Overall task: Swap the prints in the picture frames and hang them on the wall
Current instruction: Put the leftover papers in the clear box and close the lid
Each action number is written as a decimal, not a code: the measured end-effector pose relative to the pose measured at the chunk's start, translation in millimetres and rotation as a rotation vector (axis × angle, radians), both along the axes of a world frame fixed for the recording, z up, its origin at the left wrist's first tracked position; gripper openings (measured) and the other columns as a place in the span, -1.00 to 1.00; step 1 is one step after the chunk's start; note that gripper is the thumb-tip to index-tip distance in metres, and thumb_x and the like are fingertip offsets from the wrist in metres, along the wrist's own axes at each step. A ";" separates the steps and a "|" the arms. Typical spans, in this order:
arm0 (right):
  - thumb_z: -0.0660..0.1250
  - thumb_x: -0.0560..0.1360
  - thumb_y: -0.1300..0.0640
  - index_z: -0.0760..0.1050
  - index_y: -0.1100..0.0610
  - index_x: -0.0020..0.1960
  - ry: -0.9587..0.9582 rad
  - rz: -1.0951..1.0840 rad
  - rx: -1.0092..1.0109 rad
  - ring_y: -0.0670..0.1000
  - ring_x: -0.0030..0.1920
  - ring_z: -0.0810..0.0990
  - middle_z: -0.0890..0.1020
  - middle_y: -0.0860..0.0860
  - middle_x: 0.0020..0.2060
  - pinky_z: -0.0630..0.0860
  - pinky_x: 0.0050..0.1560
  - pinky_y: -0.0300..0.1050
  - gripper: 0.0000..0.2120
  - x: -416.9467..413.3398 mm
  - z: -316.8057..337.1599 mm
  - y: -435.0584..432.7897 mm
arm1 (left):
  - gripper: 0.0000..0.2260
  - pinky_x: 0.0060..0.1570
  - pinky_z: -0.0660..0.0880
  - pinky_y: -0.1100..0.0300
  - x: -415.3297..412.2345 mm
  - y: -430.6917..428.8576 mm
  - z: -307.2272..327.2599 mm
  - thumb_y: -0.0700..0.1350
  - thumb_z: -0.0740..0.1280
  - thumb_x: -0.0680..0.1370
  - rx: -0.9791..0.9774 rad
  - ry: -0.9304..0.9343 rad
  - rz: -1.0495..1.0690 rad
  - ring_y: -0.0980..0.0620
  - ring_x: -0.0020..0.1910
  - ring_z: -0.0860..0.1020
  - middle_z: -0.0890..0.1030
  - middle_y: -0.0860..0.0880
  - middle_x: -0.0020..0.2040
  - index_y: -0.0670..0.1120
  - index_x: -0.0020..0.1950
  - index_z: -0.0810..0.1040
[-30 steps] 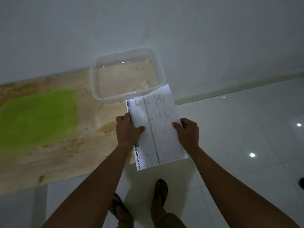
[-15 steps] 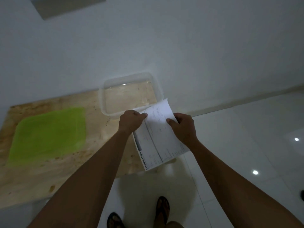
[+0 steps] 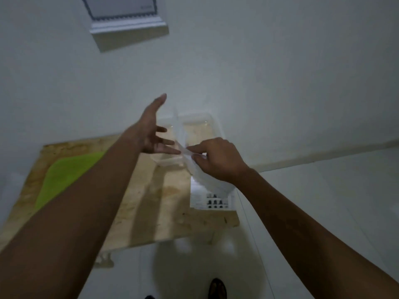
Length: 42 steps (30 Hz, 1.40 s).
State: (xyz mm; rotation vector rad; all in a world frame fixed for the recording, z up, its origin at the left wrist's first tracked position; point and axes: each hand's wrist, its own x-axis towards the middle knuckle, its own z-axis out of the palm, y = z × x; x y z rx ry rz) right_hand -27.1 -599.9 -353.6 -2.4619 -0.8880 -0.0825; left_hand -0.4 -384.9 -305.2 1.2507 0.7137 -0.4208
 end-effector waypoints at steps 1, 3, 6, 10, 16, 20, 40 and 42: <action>0.26 0.60 0.00 0.59 -0.24 0.28 -0.106 0.049 -0.087 0.05 -0.07 0.64 0.71 -0.06 -0.06 0.44 -0.25 -0.14 -0.70 2.3 13.7 8.4 | -0.10 -0.09 0.59 -0.34 2.4 15.2 18.4 0.33 0.50 0.26 0.004 0.008 -0.002 -0.44 0.11 0.57 0.48 -0.32 0.23 -0.23 0.36 0.32; 0.22 0.62 0.03 0.58 -0.26 0.27 -0.293 0.106 -0.207 0.05 -0.13 0.61 0.65 -0.07 -0.13 0.38 -0.36 -0.14 -0.68 5.4 35.6 21.9 | -0.43 -0.18 0.66 -0.15 2.1 38.3 47.0 0.02 0.46 0.47 0.077 -0.018 -0.034 -0.33 -0.06 0.68 0.58 -0.32 0.13 -0.32 0.28 0.38; 0.24 0.59 -0.01 0.62 -0.21 0.24 -0.309 0.087 -0.145 0.05 -0.05 0.61 0.67 -0.07 -0.04 0.51 -0.22 -0.07 -0.70 11.7 43.8 28.0 | -0.83 -0.35 0.65 0.14 -3.5 52.1 60.4 -0.37 0.20 0.60 0.242 -0.061 -0.055 -0.08 -0.28 0.71 0.68 -0.21 -0.13 -0.34 0.17 0.47; 0.18 0.48 -0.46 0.64 -0.15 0.21 0.195 -0.358 0.271 0.04 0.25 0.57 0.63 -0.04 0.25 0.43 0.19 -0.06 -0.45 22.5 28.7 19.4 | -0.75 -0.21 0.66 0.12 -5.5 59.6 34.8 -0.47 0.16 0.57 0.096 -0.239 0.190 -0.10 0.00 0.64 0.61 -0.20 0.19 -0.28 0.17 0.52; 0.43 0.47 -0.23 0.21 0.11 0.54 1.452 -0.669 0.902 0.32 0.16 0.60 0.46 0.24 0.32 0.57 0.19 0.23 -0.19 50.0 -29.0 -5.1 | -0.62 -0.09 0.65 0.10 -15.4 55.0 -15.3 -0.43 0.11 0.61 -0.273 -0.429 0.406 -0.16 0.20 0.59 0.57 -0.21 0.28 -0.24 0.40 0.43; 0.43 0.53 -0.11 0.23 0.18 0.52 1.557 -0.602 0.986 0.29 0.08 0.67 0.57 0.28 0.24 0.65 -0.01 0.15 -0.28 60.0 -46.6 10.3 | -0.65 -0.12 0.65 0.12 -14.4 53.7 -43.3 -0.41 0.12 0.62 -0.378 -0.415 0.491 -0.14 0.16 0.60 0.59 -0.21 0.25 -0.26 0.38 0.45; 0.46 0.43 0.22 0.69 0.08 0.09 0.563 -1.081 0.461 0.05 -0.18 0.67 0.71 0.04 -0.13 0.64 -0.02 -0.06 -0.76 142.1 -95.2 34.1 | -0.56 0.08 0.58 0.00 57.8 105.4 -127.1 -0.12 0.28 0.24 0.915 -0.194 -0.104 -0.17 0.04 0.65 0.71 -0.17 -0.04 -0.09 0.07 0.72; 0.44 0.44 0.21 0.69 0.08 0.07 0.500 -1.057 0.381 0.10 -0.12 0.68 0.73 0.07 -0.08 0.62 0.02 -0.06 -0.79 150.5 -103.3 30.1 | -0.62 0.14 0.50 0.08 63.0 91.7 -139.4 -0.20 0.37 0.31 0.957 -0.186 -0.173 -0.16 0.14 0.61 0.70 -0.16 0.06 -0.13 0.11 0.71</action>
